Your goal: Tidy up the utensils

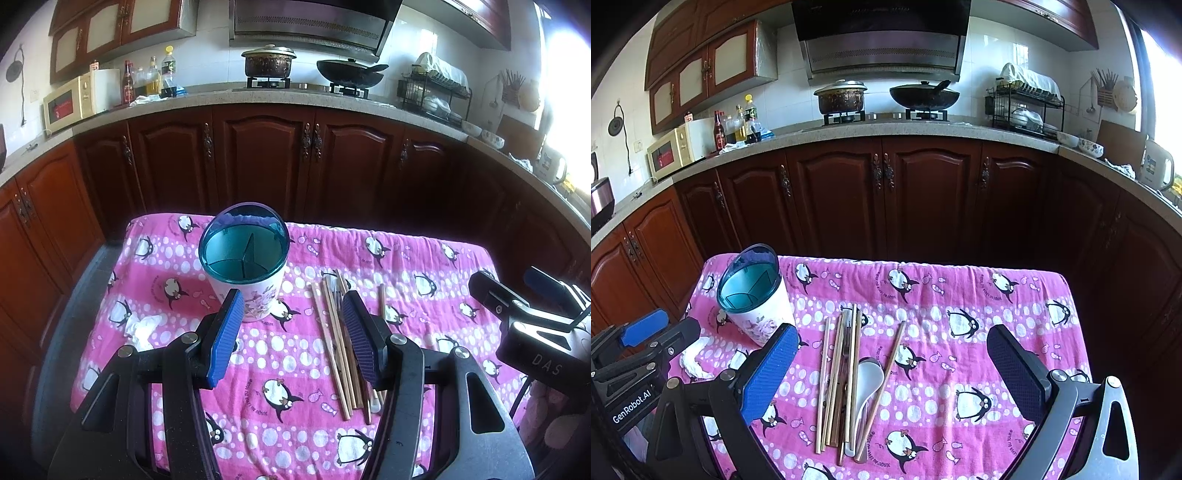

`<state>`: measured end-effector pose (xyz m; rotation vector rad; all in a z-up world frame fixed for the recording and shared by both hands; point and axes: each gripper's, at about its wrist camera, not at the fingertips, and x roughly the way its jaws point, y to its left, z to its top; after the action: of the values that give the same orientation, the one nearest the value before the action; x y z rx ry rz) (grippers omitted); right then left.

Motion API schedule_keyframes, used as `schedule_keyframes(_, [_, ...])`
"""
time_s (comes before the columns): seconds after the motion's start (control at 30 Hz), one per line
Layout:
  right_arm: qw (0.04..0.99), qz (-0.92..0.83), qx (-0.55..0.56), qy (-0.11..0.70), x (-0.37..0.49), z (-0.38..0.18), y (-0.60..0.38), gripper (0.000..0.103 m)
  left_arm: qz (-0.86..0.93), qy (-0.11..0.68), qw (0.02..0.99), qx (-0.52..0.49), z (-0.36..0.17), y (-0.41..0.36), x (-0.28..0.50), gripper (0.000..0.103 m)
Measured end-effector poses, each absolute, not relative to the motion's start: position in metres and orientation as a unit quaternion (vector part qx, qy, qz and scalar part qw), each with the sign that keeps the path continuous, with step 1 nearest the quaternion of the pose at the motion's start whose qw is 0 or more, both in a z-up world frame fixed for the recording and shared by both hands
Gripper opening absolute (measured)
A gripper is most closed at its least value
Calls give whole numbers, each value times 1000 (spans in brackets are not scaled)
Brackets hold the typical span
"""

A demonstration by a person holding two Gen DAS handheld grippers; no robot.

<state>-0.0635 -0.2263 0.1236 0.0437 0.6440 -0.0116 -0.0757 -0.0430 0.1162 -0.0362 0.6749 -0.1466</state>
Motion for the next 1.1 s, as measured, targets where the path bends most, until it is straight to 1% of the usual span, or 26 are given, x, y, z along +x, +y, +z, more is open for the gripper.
schedule_keyframes(1.1, [942, -4, 14, 337, -53, 111, -228, 102, -75, 347, 935, -17, 104, -43, -66, 56])
